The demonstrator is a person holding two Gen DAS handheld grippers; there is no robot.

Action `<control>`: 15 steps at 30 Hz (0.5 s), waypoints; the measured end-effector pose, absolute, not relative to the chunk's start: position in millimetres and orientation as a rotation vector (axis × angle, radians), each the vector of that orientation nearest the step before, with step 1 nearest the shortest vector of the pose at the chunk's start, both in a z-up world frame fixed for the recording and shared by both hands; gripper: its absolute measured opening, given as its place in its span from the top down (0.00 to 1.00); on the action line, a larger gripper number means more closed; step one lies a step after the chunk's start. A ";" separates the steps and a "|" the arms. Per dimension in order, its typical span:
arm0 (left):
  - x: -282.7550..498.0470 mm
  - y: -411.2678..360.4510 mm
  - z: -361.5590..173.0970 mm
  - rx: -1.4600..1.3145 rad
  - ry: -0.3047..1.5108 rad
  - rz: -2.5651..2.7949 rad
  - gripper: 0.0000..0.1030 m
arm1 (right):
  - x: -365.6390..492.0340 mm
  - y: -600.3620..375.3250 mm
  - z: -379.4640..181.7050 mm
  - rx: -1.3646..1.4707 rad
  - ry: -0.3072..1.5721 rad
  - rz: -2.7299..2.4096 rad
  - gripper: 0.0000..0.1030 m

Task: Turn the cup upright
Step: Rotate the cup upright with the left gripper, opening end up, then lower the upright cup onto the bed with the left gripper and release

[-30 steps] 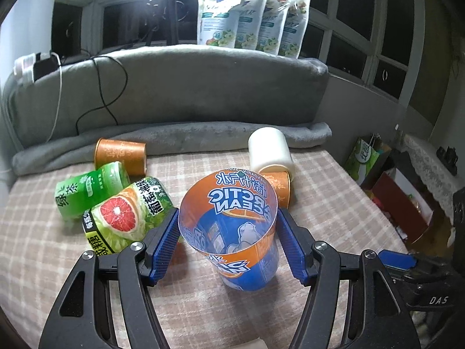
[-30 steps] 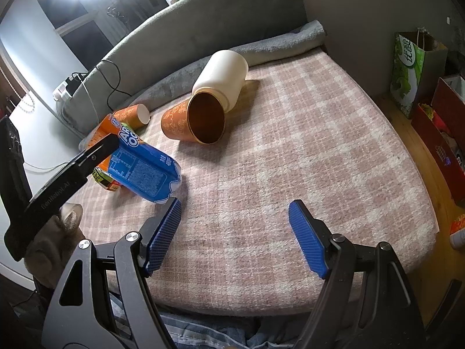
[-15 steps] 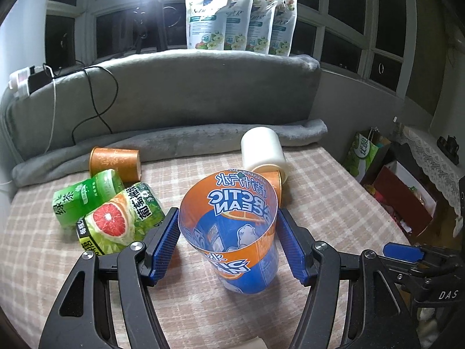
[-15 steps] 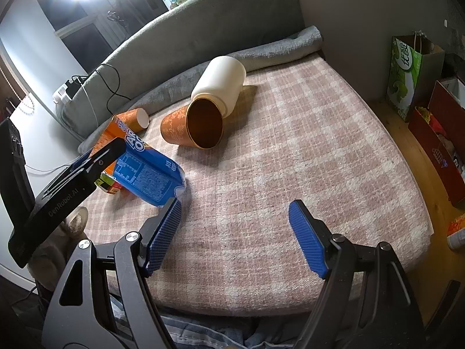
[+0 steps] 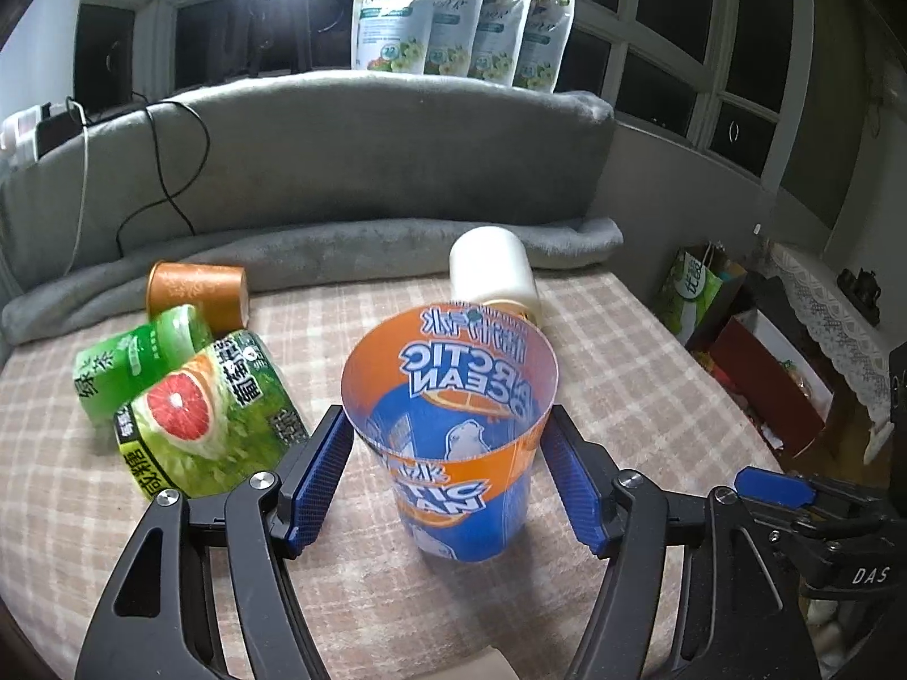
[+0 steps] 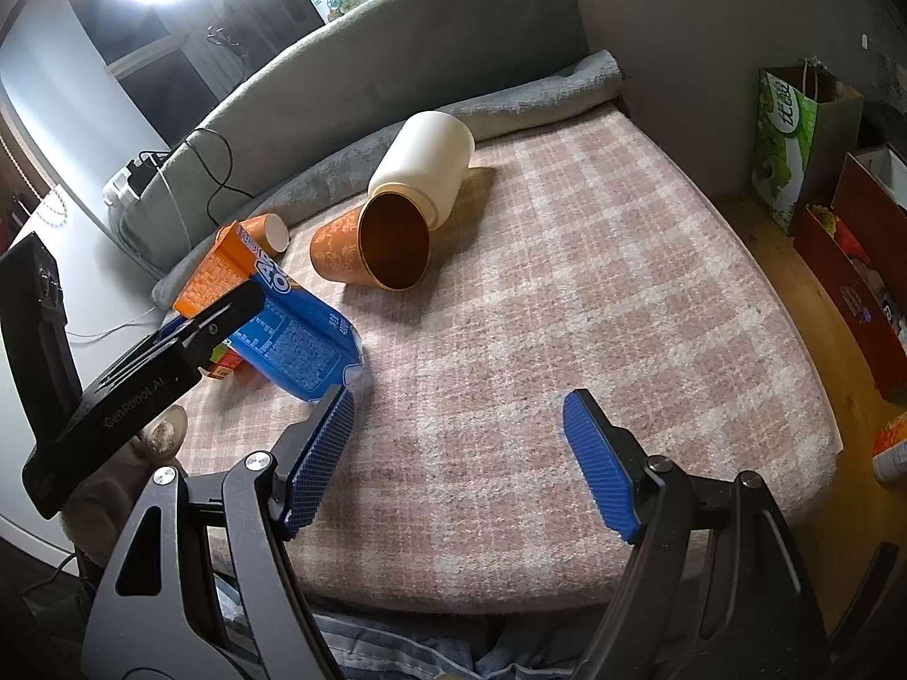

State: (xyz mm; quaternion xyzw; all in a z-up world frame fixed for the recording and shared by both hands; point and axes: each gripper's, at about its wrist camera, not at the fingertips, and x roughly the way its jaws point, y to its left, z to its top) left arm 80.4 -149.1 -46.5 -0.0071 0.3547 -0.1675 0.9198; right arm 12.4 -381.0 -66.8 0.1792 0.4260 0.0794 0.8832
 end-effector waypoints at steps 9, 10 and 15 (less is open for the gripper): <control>80.1 -146.7 -47.2 -0.040 0.750 -0.368 0.29 | 12.9 -380.2 -67.1 0.370 0.879 0.166 0.23; 79.8 -145.9 -47.0 -0.044 0.749 -0.370 0.29 | 12.8 -379.2 -66.8 0.368 0.877 0.165 0.23; 75.7 -140.1 -46.4 -0.054 0.755 -0.381 0.29 | 13.4 -371.1 -59.6 0.332 0.845 0.160 0.23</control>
